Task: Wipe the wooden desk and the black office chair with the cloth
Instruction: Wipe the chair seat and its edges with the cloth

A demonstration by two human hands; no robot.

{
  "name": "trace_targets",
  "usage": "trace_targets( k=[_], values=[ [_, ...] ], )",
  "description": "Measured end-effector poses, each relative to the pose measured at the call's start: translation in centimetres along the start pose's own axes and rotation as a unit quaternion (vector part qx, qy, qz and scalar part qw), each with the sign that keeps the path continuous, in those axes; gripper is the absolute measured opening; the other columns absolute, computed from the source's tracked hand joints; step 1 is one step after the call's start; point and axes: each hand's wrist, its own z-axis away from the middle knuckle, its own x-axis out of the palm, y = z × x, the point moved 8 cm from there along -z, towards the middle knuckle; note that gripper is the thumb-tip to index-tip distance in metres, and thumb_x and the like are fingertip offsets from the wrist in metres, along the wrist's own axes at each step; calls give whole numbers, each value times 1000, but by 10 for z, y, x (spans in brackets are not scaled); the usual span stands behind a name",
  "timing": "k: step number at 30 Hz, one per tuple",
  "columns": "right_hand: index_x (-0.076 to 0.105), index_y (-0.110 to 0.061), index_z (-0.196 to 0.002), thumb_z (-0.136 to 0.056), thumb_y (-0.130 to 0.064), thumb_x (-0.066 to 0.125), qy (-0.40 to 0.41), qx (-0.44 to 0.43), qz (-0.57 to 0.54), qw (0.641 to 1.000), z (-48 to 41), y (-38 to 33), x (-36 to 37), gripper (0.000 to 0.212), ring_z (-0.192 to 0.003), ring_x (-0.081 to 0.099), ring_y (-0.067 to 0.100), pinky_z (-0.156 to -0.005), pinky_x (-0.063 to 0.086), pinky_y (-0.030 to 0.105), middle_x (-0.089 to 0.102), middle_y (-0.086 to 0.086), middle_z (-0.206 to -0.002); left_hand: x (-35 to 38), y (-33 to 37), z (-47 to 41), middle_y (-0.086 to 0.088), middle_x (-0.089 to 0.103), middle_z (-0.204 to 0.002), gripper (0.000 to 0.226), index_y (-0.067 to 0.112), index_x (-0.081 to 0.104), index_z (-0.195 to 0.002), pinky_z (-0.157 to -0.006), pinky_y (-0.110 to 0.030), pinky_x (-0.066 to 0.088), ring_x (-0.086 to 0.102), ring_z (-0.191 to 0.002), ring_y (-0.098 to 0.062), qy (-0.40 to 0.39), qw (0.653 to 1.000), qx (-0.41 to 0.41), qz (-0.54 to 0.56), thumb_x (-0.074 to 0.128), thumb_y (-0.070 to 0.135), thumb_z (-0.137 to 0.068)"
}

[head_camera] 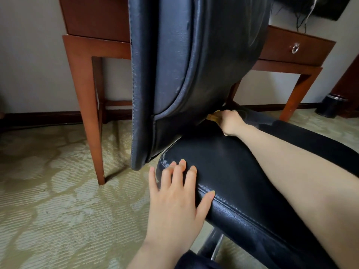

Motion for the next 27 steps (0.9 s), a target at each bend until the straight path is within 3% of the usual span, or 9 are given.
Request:
trace_targets(
  k=[3,6,9,12,14,18,21,24,27],
  values=[
    [56,-17,-132,-95,-1,46,-6,-50,-25,998,4,-24,-7,42,-117,54,31,-102,34,32,56,7,-134,-1,1,-2,-15,63,-115,55,8,65,-109,-97,-50,43,59,-103,-34,2,1000,12,0,40,51,-87],
    [58,-18,-129,-98,-4,42,17,-137,-81,987,30,-44,-14,38,-129,46,26,-108,27,27,52,3,-139,-3,3,-4,-18,63,-111,54,6,65,-106,-98,-45,34,59,-101,-36,-7,1000,15,-11,41,50,-87],
    [54,-16,-133,-98,-3,43,19,-163,-135,977,59,-52,-22,39,-135,37,16,-110,15,10,47,1,-142,-1,6,-5,-21,64,-109,54,4,66,-103,-98,-45,33,60,-98,-39,-39,998,21,-33,40,48,-86],
    [57,-15,-131,-97,-1,46,17,-213,-189,958,98,-61,-34,39,-127,45,1,-104,18,2,53,-7,-135,-1,9,-7,-22,66,-106,55,4,68,-100,-96,-44,39,62,-94,-39,-63,995,34,-65,36,48,-88],
    [58,-17,-129,-94,0,53,35,-228,-204,951,126,-58,-37,40,-108,43,-20,-95,22,-3,49,-25,-125,0,8,-8,-22,67,-106,56,4,68,-100,-92,-44,48,63,-93,-38,-83,993,36,-72,34,47,-89],
    [47,-35,-131,-92,-11,58,44,-214,-208,953,171,-43,-35,47,-96,42,-8,-90,30,5,40,-47,-120,2,6,-7,-24,66,-109,59,1,68,-103,-89,-45,52,63,-97,-40,-103,991,39,-73,33,46,-91],
    [46,-35,-133,-91,-13,59,41,-209,-200,956,192,-22,-36,49,-94,44,2,-90,35,9,44,-51,-117,4,6,-10,-25,65,-112,61,-1,68,-106,-93,-47,51,63,-101,-41,-98,991,48,-77,31,46,-92],
    [44,-32,-136,-92,-20,53,44,-197,-199,959,205,-8,-36,47,-95,42,-1,-89,33,6,44,-51,-114,8,1,-17,-23,66,-113,62,0,69,-106,-94,-46,49,63,-103,-39,-106,990,53,-75,31,47,-92],
    [40,-29,-137,-93,-13,55,40,-177,-203,962,202,-8,-33,49,-95,45,2,-89,30,3,38,-57,-110,9,-6,-25,-20,66,-115,60,3,68,-108,-100,-46,42,63,-108,-36,-114,989,66,-72,30,47,-92]
  ],
)
